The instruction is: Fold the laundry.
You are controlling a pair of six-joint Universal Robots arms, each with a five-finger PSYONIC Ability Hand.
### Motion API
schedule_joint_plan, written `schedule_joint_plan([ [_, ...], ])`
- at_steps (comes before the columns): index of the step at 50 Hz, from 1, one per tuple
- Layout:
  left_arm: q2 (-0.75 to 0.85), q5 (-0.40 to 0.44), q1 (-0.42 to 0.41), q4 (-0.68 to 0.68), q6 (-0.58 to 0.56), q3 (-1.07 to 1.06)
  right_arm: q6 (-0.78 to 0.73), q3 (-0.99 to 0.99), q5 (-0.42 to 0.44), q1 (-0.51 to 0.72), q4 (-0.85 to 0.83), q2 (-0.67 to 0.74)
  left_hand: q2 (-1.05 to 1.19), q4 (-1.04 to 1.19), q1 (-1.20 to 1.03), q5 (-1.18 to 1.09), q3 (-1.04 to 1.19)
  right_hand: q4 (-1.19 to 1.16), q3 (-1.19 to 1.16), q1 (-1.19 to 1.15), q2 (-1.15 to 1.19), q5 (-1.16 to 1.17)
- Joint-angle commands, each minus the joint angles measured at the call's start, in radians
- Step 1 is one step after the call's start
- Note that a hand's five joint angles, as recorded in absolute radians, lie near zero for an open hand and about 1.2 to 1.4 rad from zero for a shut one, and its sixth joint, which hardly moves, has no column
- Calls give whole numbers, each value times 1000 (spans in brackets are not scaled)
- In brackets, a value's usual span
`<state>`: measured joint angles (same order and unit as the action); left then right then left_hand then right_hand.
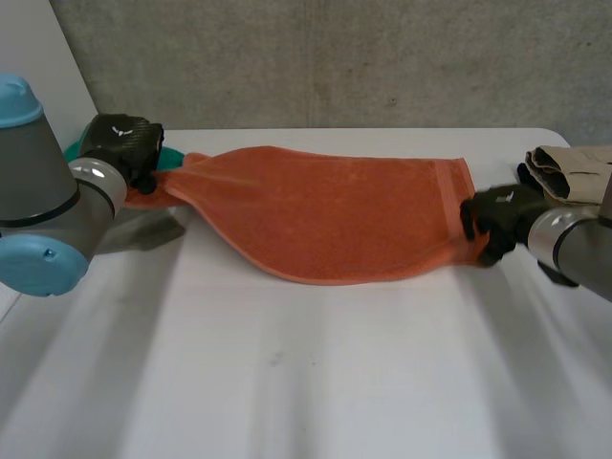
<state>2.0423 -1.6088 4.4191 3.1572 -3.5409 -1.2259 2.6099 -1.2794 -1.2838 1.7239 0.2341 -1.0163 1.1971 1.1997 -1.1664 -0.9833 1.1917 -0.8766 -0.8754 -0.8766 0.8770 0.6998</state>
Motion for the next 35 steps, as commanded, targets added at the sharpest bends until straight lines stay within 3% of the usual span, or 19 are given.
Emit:
schedule_joint_plan([
  [1, -24, 6, -21, -31, 10, 38, -24, -32, 12, 25, 38, 41, 199, 197, -230, -238, 205, -135, -136, -135, 134, 137],
  [8, -22, 3, -35, -54, 8, 83, -25, -25, 12, 51, -114, 94, 199, 197, -230, -238, 205, 114, 113, 114, -115, -112],
  [16, 1, -5, -37, -56, 8, 111, -42, 44, 9, 72, -254, 169, 199, 197, -230, -238, 205, 132, 131, 132, -133, -130],
  [35, 73, -10, 0, -57, 4, 170, -119, 294, 11, 83, -231, 386, 199, 197, -230, -238, 205, 150, 149, 150, -150, -148],
])
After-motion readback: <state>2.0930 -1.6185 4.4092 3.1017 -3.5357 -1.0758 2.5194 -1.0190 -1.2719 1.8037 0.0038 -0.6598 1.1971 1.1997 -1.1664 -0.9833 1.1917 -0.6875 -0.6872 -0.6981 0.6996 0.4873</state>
